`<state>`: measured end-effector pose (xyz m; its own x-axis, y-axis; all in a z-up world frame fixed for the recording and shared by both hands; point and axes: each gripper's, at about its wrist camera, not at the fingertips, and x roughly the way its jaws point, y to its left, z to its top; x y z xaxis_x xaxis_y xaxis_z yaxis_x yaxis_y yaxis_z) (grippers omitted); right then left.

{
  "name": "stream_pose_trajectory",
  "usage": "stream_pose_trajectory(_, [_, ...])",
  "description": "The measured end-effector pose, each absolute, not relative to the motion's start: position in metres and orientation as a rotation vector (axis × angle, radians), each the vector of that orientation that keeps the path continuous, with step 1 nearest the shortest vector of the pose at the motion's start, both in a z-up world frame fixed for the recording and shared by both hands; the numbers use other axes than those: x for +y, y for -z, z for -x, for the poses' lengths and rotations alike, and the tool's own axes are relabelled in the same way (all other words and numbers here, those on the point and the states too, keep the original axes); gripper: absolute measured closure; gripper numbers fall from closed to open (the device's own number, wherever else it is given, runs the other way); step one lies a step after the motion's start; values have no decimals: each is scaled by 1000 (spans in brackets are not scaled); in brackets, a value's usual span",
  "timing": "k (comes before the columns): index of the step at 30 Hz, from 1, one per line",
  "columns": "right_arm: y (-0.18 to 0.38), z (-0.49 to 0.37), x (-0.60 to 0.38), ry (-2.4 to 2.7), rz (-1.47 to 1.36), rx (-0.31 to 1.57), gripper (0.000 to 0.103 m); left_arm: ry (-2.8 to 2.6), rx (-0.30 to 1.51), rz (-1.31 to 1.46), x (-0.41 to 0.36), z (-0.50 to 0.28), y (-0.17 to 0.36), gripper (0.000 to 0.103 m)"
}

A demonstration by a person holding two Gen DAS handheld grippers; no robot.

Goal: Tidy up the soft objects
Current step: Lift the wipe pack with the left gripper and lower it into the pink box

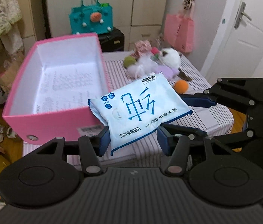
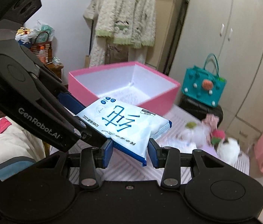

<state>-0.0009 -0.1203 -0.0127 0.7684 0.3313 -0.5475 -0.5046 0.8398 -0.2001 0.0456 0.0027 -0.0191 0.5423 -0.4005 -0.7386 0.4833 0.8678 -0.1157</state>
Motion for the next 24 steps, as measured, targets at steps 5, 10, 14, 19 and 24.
stream_pose_trajectory(5, [-2,-12,-106,-492,388,471,57,499,806,-72,24,-51,4,50])
stream_pose_trajectory(10, [-4,-39,-94,-513,390,458,57,483,760,-35,45,-66,2,50])
stream_pose_trajectory(14, [-4,-68,-85,-523,362,472,58,465,767,-29,55,-89,4,51])
stream_pose_trajectory(19, [2,-115,-71,-550,314,504,58,441,792,-13,72,-130,4,51])
stream_pose_trajectory(24, [21,-151,-51,-572,320,567,59,397,824,18,88,-164,22,52])
